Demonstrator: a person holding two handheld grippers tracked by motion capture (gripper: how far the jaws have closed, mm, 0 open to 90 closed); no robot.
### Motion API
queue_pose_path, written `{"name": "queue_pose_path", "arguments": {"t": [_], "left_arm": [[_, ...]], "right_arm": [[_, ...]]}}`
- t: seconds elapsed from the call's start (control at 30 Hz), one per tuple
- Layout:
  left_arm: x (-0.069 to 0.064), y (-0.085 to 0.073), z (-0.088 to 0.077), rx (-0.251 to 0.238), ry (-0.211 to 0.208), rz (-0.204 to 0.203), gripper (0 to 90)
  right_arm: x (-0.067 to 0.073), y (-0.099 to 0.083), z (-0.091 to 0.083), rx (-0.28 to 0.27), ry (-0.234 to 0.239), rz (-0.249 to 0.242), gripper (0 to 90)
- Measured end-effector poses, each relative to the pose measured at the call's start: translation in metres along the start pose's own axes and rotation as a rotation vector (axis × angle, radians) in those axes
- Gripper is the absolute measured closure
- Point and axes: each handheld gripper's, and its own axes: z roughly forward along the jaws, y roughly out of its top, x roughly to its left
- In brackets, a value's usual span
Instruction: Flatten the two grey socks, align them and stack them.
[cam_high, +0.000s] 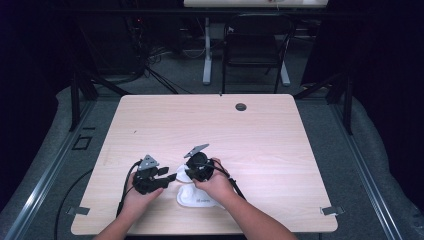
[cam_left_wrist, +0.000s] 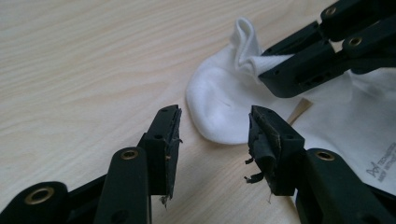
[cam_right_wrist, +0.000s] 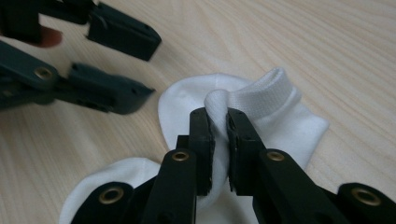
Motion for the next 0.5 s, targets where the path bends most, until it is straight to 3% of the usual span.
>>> {"name": "queue_pose_path", "arguments": {"t": [0.2, 0.5], "left_arm": [[-0.004, -0.004, 0.011, 0.042, -0.008, 0.012, 55.3], [-0.002, -0.004, 0.014, 0.037, 0.014, 0.007, 58.1]], "right_arm": [[-0.001, -0.001, -0.003, -0.017, 0.001, 0.003, 82.4], [-0.003, -0.001, -0.011, -0.041, 0.012, 0.002, 82.8]]}}
